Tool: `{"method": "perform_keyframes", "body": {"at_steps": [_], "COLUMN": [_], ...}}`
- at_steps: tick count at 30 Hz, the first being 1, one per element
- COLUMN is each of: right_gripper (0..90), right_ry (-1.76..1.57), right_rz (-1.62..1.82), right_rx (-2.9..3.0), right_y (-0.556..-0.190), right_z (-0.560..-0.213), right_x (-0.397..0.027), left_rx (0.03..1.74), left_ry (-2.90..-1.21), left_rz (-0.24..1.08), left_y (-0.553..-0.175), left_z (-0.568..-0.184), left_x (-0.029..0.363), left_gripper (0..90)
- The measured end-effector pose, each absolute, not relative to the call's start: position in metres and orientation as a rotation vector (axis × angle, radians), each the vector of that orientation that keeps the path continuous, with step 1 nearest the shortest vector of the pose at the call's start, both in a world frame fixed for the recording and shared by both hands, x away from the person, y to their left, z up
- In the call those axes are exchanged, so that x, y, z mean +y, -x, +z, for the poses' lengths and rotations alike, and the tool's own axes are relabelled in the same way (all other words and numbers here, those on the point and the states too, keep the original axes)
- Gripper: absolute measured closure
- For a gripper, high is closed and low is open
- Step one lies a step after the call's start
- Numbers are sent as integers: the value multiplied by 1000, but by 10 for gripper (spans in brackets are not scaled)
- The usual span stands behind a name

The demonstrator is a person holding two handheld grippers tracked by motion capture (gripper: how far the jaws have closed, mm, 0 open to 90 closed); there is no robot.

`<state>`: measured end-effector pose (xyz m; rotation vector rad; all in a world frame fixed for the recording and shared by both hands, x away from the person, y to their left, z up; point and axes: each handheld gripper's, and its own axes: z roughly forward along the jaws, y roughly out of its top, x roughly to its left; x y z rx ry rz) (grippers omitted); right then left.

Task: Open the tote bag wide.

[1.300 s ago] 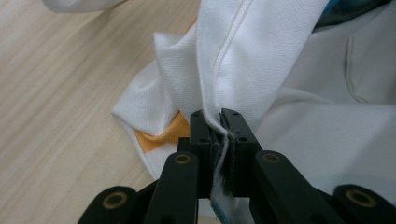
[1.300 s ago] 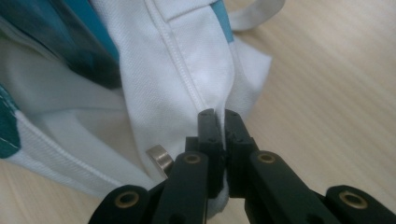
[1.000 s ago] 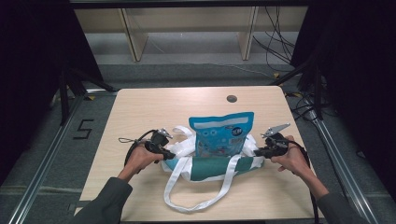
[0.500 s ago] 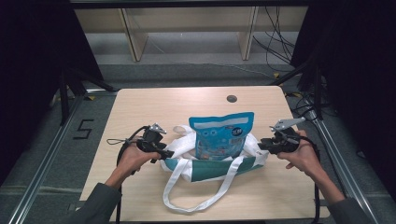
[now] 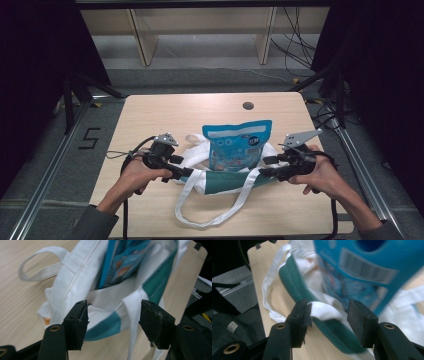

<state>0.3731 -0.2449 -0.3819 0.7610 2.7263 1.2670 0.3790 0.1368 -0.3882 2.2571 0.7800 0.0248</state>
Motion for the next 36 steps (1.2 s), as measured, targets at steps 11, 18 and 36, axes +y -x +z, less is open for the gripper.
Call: {"method": "perform_keyframes", "body": {"at_steps": [11, 18, 36], "right_gripper": [583, 810, 865], "right_ry": [-703, -683, -802], "right_rz": [956, 835, 1019], "right_rx": [2889, 2908, 2747], "right_y": [-377, -374, -382], "right_z": [-419, -463, -470], "right_x": [-218, -221, -219], "left_rx": [652, 692, 734], "left_ry": [-2435, -2473, -2392], "left_rz": [35, 36, 242], "left_y": [-371, -367, -392], "left_z": [-429, -472, -476], "left_x": [104, 100, 107], "left_gripper": [589, 722, 757]}}
